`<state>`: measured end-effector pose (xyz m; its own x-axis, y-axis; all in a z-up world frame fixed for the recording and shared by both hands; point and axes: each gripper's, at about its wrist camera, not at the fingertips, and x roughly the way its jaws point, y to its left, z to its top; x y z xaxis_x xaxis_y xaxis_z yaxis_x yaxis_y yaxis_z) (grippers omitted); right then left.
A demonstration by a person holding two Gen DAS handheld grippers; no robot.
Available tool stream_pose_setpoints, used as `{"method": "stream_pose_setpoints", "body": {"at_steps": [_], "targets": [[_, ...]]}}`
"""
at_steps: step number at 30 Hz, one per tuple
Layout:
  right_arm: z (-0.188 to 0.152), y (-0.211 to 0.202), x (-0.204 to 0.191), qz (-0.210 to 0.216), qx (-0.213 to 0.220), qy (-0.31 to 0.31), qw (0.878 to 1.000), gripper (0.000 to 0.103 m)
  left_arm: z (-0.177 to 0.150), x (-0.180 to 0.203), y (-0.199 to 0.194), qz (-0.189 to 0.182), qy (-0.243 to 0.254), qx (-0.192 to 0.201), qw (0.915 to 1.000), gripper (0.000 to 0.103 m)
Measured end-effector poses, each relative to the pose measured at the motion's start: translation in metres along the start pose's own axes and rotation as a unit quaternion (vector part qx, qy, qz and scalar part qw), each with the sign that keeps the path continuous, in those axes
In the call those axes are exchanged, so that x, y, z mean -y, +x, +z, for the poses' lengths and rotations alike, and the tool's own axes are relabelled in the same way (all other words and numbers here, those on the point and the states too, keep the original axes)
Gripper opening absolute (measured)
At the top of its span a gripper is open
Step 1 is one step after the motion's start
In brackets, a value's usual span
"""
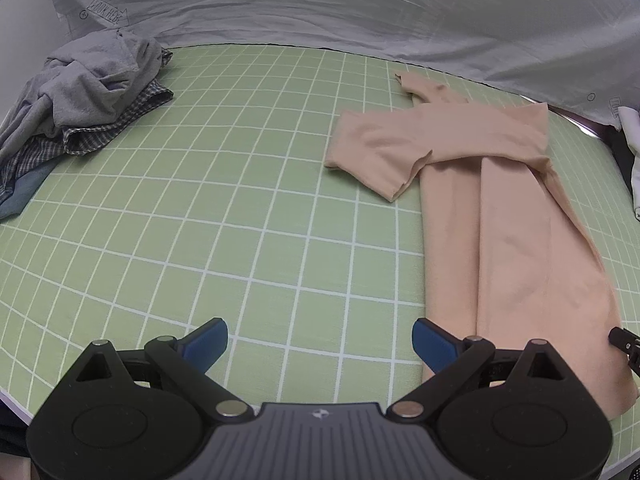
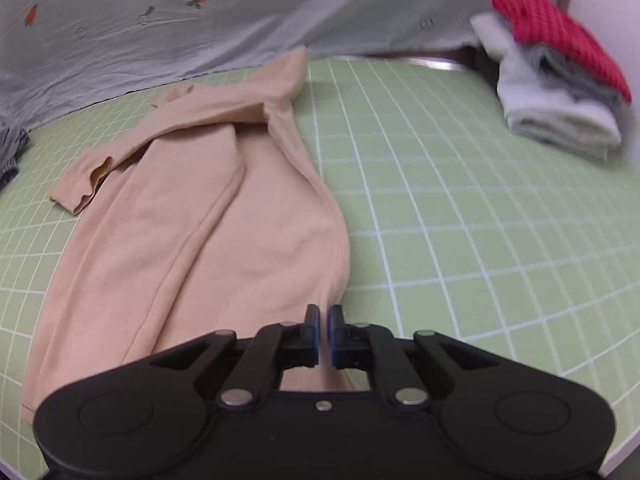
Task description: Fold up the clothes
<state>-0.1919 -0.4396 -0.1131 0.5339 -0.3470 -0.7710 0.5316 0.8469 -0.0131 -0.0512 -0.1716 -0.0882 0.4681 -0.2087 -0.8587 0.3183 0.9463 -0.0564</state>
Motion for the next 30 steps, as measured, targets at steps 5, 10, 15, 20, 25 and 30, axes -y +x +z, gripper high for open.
{"method": "stream_pose_setpoints", "body": {"at_steps": [5, 10, 15, 20, 25, 30], "targets": [[0.006, -0.033, -0.037, 0.006, 0.043, -0.053, 0.998, 0.005, 0.002, -0.014, 0.003, -0.009, 0.005, -0.003, 0.9999, 0.098], [0.000, -0.039, -0.086, 0.054, 0.039, -0.088, 0.994, 0.005, 0.004, -0.029, 0.007, -0.014, 0.020, -0.009, 0.9997, 0.098], [-0.011, -0.017, -0.099, 0.078, -0.008, -0.038, 0.996, 0.006, 0.005, -0.043, 0.011, -0.019, 0.033, -0.016, 0.9992, 0.098], [-0.010, -0.021, -0.093, 0.093, -0.009, 0.033, 0.995, 0.023, 0.010, -0.054, 0.014, -0.022, 0.034, -0.016, 0.9991, 0.098], [0.002, -0.030, -0.080, 0.087, 0.019, 0.092, 0.992, 0.023, 0.019, -0.058, 0.014, -0.023, 0.023, -0.006, 0.9995, 0.098], [0.014, -0.025, -0.065, 0.082, 0.022, 0.117, 0.989, 0.023, 0.029, -0.053, 0.013, -0.023, 0.009, 0.005, 0.9997, 0.098]]}}
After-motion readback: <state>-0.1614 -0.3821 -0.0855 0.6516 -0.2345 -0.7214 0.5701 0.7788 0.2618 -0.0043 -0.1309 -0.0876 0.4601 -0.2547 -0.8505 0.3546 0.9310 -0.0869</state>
